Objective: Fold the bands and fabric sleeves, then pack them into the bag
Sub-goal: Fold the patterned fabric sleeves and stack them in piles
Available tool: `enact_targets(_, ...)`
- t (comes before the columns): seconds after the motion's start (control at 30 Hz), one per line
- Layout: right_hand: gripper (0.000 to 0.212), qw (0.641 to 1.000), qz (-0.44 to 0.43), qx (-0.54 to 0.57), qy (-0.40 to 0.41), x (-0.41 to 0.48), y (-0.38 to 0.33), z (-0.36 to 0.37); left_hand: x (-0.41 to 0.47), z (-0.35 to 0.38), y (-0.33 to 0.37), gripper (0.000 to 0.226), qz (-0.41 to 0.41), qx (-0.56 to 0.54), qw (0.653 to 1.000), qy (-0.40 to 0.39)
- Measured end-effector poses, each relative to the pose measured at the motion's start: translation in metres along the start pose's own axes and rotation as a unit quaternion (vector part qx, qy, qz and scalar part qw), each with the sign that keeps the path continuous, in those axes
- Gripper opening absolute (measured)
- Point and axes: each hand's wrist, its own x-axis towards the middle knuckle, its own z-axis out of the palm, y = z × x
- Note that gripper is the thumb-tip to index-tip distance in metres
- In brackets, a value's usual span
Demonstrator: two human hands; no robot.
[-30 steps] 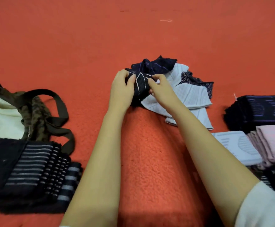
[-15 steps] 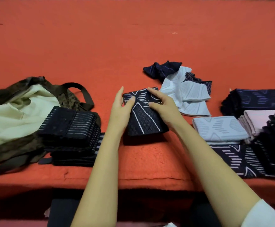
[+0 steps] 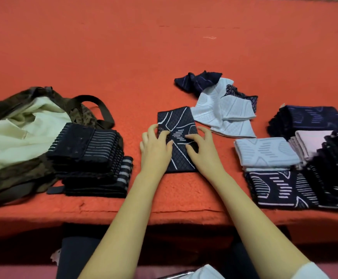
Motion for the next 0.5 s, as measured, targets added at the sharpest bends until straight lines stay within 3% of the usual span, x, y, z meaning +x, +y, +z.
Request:
enact_targets(0.1,0.029,0.997,-0.008,-0.074,0.009,-0.002,0.0,0.0,-0.004,-0.005,0.0,0.024,0.037,0.015,0.999,0.022)
enact_targets(0.27,0.02,0.993,-0.068,-0.092,-0.026,-0.021,0.005,-0.014,-0.027,-0.018,-0.004,0.015,0.147,-0.028,0.988,-0.037)
enact_targets(0.37,0.021,0.992,-0.093,-0.077,-0.03,-0.038,0.01,-0.021,-0.041,-0.021,-0.009,0.028,0.184,-0.053,0.978,-0.082)
enact_targets(0.5,0.029,0.991,-0.109,-0.061,-0.043,-0.048,0.012,-0.025,-0.047,-0.019,-0.013,0.037,0.194,-0.054,0.977,-0.075)
